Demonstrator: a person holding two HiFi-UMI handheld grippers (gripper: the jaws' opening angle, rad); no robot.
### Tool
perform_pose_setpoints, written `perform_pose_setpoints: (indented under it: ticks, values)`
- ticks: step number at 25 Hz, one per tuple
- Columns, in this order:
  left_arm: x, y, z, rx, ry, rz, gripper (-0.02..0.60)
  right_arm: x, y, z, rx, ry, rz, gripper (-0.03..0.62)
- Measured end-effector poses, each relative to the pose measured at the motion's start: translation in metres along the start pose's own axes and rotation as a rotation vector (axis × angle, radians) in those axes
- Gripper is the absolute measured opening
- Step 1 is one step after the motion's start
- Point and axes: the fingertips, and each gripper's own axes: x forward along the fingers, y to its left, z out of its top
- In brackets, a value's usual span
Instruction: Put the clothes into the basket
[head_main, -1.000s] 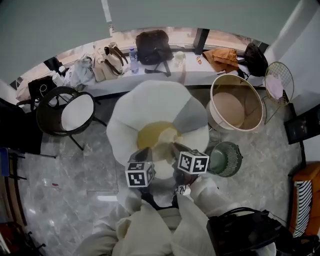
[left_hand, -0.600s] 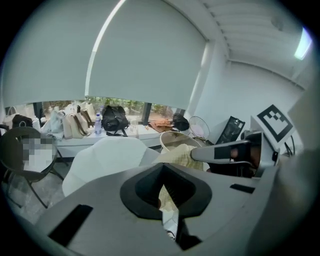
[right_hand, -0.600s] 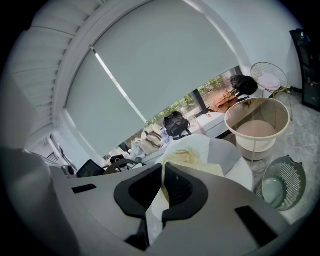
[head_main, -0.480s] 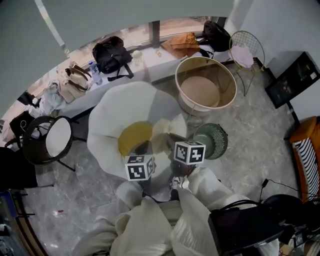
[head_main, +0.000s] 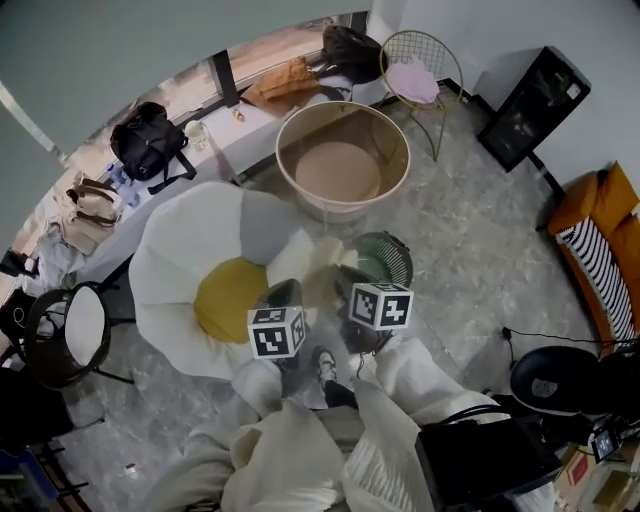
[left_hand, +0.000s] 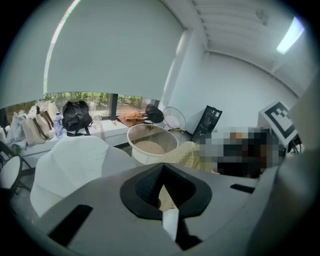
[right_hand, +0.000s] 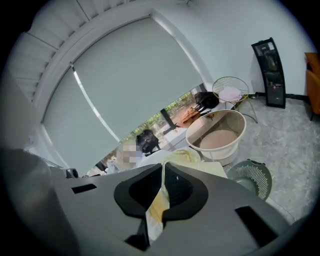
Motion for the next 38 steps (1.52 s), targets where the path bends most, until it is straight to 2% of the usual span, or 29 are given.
perform_pose_setpoints:
  ticks: [8, 14, 18, 22, 29, 36, 38]
  values:
    - [0.075, -0.069, 0.006, 0.053, 0.061, -0.096, 0.005, -0.033, -0.095, 0.019, 0.097, -0.054, -0.113, 0.032]
    - [0.124, -0.093, 0.002, 0.079, 0.111, -0.119, 0.005, -0.030, -0.154, 0.023, 0.157, -0.064, -0.160, 0.032]
    - [0.159, -0.096, -0.015, 0.093, 0.157, -0.125, 0.005, -0.013, -0.196, 0.012, 0.212, -0.071, -0.182, 0.032]
    - [0.201, -0.092, -0.042, 0.096, 0.185, -0.135, 0.005, 0.017, -0.244, -0.019, 0.259, -0.057, -0.207, 0.032]
    - [0.273, -0.074, -0.111, 0.106, 0.240, -0.141, 0.005, 0.066, -0.321, -0.073, 0.360, -0.098, -0.253, 0.034]
    - [0.283, -0.067, -0.143, 0.064, 0.287, -0.136, 0.005, 0.082, -0.352, -0.104, 0.395, -0.051, -0.308, 0.040]
    - [0.283, -0.065, -0.146, 0.067, 0.294, -0.131, 0.005, 0.081, -0.358, -0.109, 0.398, -0.039, -0.337, 0.116]
